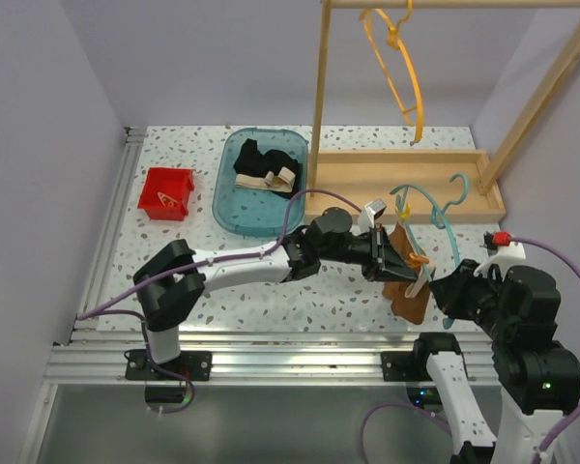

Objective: Remove the underwear clipped to the hanger

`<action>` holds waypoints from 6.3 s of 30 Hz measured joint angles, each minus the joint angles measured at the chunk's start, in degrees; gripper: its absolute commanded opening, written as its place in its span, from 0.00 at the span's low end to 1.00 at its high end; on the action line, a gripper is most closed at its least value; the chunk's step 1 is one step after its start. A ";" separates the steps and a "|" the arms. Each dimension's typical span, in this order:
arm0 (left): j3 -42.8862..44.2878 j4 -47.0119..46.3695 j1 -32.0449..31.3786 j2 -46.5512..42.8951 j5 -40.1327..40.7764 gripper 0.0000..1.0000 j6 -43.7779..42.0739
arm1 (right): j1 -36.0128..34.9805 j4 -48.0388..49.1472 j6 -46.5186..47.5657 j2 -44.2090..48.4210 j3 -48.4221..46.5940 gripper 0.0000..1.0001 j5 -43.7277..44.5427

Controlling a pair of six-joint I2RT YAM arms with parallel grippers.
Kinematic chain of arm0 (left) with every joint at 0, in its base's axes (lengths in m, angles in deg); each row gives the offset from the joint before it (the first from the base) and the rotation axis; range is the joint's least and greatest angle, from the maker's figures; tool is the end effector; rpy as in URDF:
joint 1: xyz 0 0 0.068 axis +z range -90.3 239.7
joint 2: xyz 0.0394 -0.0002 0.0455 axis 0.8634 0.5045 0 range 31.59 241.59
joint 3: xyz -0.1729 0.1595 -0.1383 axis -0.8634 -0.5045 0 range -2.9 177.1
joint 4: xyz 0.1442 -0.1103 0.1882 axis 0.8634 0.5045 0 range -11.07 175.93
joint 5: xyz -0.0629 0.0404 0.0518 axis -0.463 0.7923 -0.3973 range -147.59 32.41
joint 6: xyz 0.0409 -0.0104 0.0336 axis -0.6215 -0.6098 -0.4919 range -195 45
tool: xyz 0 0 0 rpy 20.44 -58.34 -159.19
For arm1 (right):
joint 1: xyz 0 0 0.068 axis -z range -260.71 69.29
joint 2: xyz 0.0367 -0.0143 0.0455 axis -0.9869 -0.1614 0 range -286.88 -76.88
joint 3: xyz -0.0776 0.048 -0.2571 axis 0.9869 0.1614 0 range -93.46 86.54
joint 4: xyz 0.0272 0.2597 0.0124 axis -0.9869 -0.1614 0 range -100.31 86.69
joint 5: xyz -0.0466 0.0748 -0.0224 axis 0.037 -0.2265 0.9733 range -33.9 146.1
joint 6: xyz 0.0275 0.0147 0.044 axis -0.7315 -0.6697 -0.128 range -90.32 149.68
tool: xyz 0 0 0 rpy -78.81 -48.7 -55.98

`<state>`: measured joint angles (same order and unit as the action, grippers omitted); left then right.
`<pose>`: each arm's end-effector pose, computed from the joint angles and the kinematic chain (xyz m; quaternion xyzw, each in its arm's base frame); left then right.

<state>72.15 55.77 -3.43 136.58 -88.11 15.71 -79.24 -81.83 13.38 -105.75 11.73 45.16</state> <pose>0.1803 -0.3958 0.2859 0.0022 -0.7423 0.6685 0.0467 0.0081 0.0064 0.4000 0.0896 0.8697 0.1446 0.4634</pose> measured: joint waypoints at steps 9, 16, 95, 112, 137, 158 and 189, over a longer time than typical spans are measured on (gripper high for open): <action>-7.10 -8.20 -0.11 -1.88 -0.02 0.51 0.72 | -0.52 -1.03 0.04 0.00 0.00 0.00 -0.63; -11.74 -13.42 -0.26 -3.56 1.09 1.00 4.83 | -0.72 -0.90 0.09 0.00 0.00 0.00 -0.61; 7.58 57.66 72.11 -9.44 21.94 0.31 -54.51 | -3.34 -1.25 0.46 -2.56 -2.86 0.00 5.66; 3.13 56.78 73.13 -12.52 19.02 1.00 -55.78 | -3.34 -1.25 0.42 -2.10 -2.86 0.00 5.33; -7.72 22.14 22.86 -12.09 -2.91 1.00 -25.16 | -3.34 0.09 0.11 4.59 3.61 0.00 -9.62; -3.23 7.61 14.71 -1.42 -4.09 0.01 -10.12 | -3.82 -0.24 2.08 6.51 5.18 0.00 -9.38; -7.43 42.32 72.48 -23.08 2.51 0.00 -47.01 | -4.42 -0.81 0.26 6.36 2.16 0.00 8.96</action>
<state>64.72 98.09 69.05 113.50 -85.60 -31.30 -83.65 -82.64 13.65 -99.39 13.90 54.12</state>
